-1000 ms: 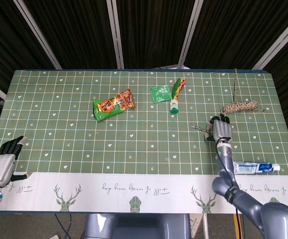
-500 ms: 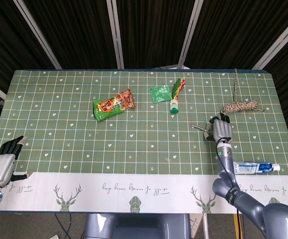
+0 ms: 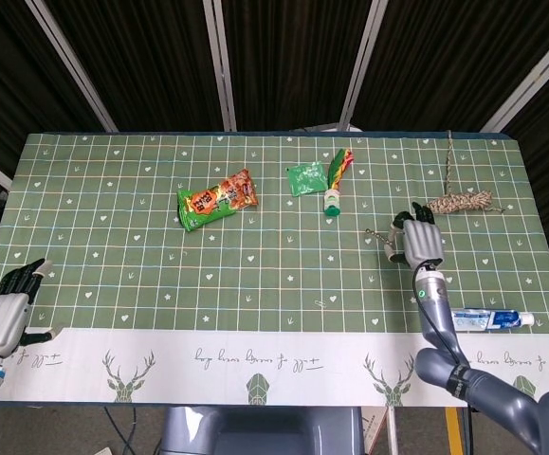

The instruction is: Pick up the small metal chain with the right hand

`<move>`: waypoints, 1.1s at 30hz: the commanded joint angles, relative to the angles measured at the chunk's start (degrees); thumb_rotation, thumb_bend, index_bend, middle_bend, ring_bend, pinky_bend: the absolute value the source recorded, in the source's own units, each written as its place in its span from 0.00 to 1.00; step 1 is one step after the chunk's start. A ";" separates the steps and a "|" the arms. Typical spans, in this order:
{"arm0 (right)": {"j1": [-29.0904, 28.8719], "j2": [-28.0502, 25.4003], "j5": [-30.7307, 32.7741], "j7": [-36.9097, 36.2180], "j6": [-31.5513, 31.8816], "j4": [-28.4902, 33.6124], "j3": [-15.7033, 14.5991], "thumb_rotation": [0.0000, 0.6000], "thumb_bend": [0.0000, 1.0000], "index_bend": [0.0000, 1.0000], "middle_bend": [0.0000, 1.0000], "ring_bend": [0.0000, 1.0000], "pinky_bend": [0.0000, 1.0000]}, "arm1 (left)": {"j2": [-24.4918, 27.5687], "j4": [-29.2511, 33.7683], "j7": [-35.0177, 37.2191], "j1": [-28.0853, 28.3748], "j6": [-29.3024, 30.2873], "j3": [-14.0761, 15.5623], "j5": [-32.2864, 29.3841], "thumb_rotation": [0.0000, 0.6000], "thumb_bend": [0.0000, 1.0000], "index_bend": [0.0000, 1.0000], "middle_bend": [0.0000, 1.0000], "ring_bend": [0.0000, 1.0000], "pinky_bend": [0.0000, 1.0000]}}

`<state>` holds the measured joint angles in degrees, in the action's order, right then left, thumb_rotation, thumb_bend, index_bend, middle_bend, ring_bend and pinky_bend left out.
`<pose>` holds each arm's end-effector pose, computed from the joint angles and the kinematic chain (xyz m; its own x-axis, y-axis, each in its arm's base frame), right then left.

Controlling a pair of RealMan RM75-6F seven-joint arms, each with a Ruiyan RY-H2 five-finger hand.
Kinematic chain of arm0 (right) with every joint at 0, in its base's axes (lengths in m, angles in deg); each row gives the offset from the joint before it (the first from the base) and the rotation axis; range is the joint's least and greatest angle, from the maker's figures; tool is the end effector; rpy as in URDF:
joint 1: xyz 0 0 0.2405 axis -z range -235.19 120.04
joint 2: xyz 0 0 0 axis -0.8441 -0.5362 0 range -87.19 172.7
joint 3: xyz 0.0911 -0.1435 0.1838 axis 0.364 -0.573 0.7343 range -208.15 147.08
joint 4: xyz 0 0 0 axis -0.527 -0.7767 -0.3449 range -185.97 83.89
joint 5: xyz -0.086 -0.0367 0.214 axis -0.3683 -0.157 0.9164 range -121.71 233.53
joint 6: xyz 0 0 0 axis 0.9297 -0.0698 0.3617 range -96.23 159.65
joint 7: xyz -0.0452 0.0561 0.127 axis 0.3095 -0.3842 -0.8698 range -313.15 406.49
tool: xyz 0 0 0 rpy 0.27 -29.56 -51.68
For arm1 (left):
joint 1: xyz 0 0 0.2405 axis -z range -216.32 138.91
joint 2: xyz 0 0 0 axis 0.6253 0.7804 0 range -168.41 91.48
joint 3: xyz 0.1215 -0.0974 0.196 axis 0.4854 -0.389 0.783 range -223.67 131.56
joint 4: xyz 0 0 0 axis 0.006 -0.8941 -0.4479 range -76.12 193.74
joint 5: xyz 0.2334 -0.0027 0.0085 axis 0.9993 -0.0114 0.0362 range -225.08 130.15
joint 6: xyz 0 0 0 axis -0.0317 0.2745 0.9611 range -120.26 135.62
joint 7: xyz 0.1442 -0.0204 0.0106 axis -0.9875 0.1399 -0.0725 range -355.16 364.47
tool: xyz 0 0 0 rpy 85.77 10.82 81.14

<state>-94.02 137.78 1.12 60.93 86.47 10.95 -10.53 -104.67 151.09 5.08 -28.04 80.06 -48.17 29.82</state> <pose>-0.2499 -0.4040 0.0010 0.3283 -0.1357 0.9348 -0.9374 0.0749 0.3401 -0.3241 0.2095 0.0991 0.3279 0.2013 0.9230 0.9379 0.0478 -0.3436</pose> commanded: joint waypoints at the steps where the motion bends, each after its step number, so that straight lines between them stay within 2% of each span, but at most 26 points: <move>1: 1.05 -2.55 0.10 1.96 1.95 4.27 -0.36 1.00 0.29 0.64 0.27 0.00 0.00 | -0.03 0.02 0.06 -0.08 0.23 0.03 0.19 1.00 0.15 0.00 0.00 0.00 0.00; 6: 1.84 -5.09 -0.18 3.79 3.29 8.95 -1.19 1.00 0.30 0.64 0.27 0.00 0.00 | -0.10 -0.09 -0.01 -0.13 0.43 0.08 0.44 1.00 0.15 0.00 0.00 0.00 0.00; 12: 3.25 -11.09 -3.41 6.16 3.94 17.79 -4.38 1.00 0.30 0.64 0.27 0.00 0.00 | -0.30 -0.39 -0.24 -0.34 1.21 0.10 0.95 1.00 0.15 0.00 0.00 0.00 0.00; 20: 3.44 -17.03 -4.76 11.53 4.91 29.75 -6.99 1.00 0.30 0.65 0.27 0.00 0.00 | -0.23 -0.04 -1.19 -0.26 0.20 0.04 -0.54 1.00 0.15 0.00 0.00 0.00 0.00; 26: 2.82 -18.45 -4.55 16.75 5.92 35.98 -9.01 1.00 0.30 0.65 0.27 0.00 0.00 | -0.32 0.04 -1.34 -0.41 0.73 -0.18 -0.61 1.00 0.15 0.00 0.00 0.00 0.00; 33: 1.69 -17.85 -3.81 22.17 7.57 39.57 -10.62 1.00 0.30 0.65 0.27 0.00 0.00 | -0.27 -0.29 -1.05 -0.66 1.37 -0.23 -0.23 1.00 0.15 0.00 0.00 0.00 0.00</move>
<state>-91.92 119.76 -2.93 82.04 93.56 49.74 -20.56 -104.95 150.83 4.02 -28.68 81.41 -48.39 29.58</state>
